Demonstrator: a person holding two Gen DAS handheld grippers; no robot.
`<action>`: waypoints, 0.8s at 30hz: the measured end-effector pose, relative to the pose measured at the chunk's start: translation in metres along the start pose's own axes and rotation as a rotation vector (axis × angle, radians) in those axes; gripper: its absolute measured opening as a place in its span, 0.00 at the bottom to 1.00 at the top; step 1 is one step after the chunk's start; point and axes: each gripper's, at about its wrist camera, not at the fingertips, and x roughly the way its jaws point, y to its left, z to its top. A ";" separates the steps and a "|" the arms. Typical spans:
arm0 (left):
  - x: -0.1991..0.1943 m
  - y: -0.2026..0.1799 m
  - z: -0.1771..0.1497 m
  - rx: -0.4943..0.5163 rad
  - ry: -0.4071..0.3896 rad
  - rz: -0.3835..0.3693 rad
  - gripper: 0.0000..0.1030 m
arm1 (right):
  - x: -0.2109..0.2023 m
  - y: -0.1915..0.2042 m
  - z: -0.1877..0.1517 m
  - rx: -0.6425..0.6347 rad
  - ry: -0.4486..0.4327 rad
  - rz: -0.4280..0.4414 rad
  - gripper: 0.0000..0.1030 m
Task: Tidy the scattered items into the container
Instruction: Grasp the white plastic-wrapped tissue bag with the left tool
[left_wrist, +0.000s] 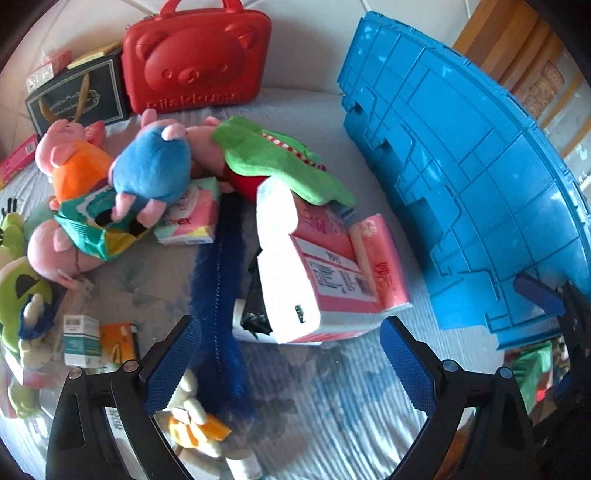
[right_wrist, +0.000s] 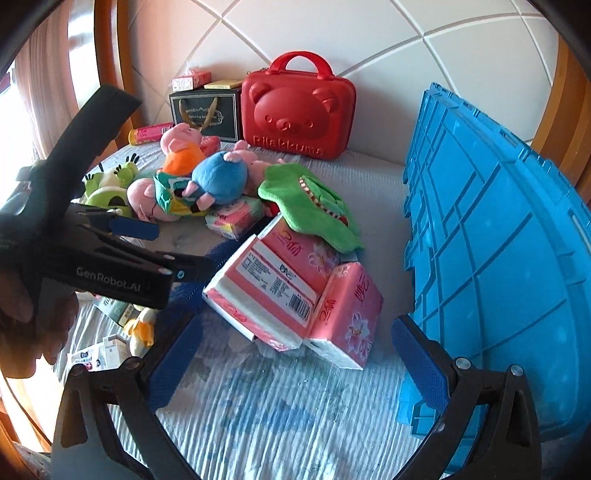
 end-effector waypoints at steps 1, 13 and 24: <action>0.009 0.001 0.001 -0.012 0.017 -0.010 0.95 | 0.004 -0.002 -0.004 0.004 0.011 0.002 1.00; 0.087 0.010 0.003 -0.092 0.139 -0.063 0.97 | 0.056 0.000 -0.027 0.006 0.077 0.037 1.00; 0.115 -0.018 0.006 -0.043 0.134 -0.085 0.88 | 0.074 -0.002 -0.043 0.016 0.124 0.036 1.00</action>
